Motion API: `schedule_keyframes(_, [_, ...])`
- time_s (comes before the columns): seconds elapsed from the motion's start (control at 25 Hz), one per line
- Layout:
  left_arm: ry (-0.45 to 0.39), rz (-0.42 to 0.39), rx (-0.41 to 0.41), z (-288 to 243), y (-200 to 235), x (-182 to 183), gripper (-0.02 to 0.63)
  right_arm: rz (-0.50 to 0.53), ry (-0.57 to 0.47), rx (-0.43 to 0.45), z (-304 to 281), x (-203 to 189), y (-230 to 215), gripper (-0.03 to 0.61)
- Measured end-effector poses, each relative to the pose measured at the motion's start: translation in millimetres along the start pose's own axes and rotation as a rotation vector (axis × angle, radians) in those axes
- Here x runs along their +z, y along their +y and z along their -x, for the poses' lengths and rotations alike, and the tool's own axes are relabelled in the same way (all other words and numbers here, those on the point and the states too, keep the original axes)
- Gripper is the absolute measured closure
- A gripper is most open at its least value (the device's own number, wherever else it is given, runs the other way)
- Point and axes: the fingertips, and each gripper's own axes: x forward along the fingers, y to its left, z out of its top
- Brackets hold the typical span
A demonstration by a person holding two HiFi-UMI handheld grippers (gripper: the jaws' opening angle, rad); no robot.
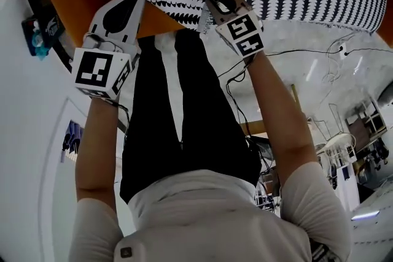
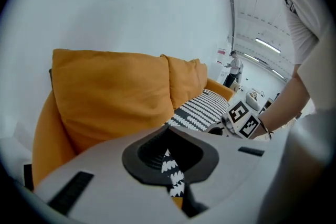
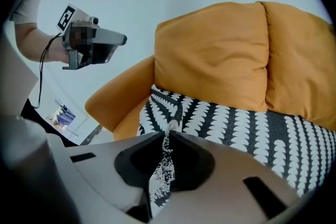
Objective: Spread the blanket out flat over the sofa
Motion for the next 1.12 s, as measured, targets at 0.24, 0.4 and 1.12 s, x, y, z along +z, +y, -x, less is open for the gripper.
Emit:
schedule_keyframes(0.24, [0.010, 0.042, 0.022, 42, 5, -22, 0.604, 0.019, 0.001, 0.056, 4, 15, 68, 0.534])
schedule_keyframes(0.4, [-0.007, 0.032, 0.033, 66, 1, -26, 0.604, 0.032, -0.006, 0.090, 10, 17, 112, 0.534])
schedule_keyframes(1.12, [0.011, 0.127, 0.110, 111, -21, -89, 0.604, 0.177, 0.119, 0.320, -33, -44, 238, 0.534])
